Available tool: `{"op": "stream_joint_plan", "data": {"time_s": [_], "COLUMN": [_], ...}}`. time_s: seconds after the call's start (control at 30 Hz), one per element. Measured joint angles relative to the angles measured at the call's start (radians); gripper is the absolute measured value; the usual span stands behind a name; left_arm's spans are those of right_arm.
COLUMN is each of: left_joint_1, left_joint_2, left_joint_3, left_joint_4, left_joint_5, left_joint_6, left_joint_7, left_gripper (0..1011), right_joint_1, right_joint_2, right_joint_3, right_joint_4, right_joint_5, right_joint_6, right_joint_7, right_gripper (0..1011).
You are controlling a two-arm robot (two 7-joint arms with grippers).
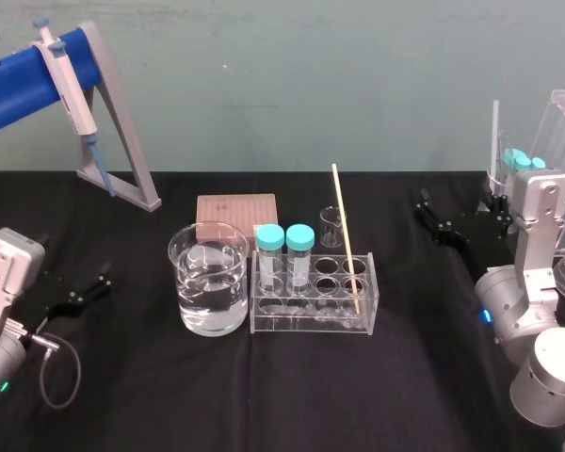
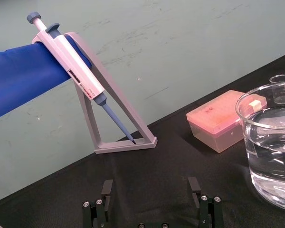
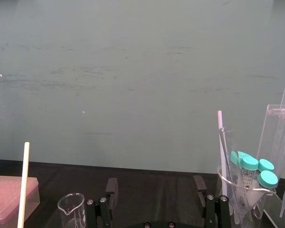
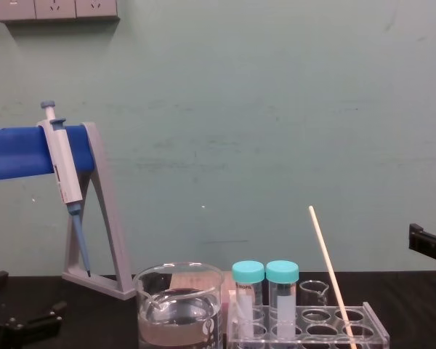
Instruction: Hold the thermometer with one hand and immerse one end into the beaker, then reinsert it into the test tube rack.
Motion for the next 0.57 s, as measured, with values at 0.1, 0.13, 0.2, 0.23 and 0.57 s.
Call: {"op": "stream_joint_plan", "data": {"time_s": [0.1,0.13,0.2,0.23,0.57], "left_joint_1": [0.000,0.000,0.000,0.000,0.000], "left_joint_2": [0.000,0.000,0.000,0.000,0.000], "left_joint_3": [0.000,0.000,0.000,0.000,0.000], "left_joint_4": [0.000,0.000,0.000,0.000,0.000], "left_joint_5": [0.000,0.000,0.000,0.000,0.000], "left_joint_6": [0.000,0.000,0.000,0.000,0.000], "left_joint_7": [0.000,0.000,0.000,0.000,0.000], "left_gripper": [1004,1004,1004,1004,1004], "right_joint_1": [0.000,0.000,0.000,0.000,0.000], "right_joint_2": [0.000,0.000,0.000,0.000,0.000], "right_joint_3": [0.000,0.000,0.000,0.000,0.000], "right_joint_4": [0.000,0.000,0.000,0.000,0.000], "right_joint_5": [0.000,0.000,0.000,0.000,0.000], "right_joint_6": [0.000,0.000,0.000,0.000,0.000], "right_joint_7": [0.000,0.000,0.000,0.000,0.000], "right_gripper": [1003,1003,1003,1003,1003]}}
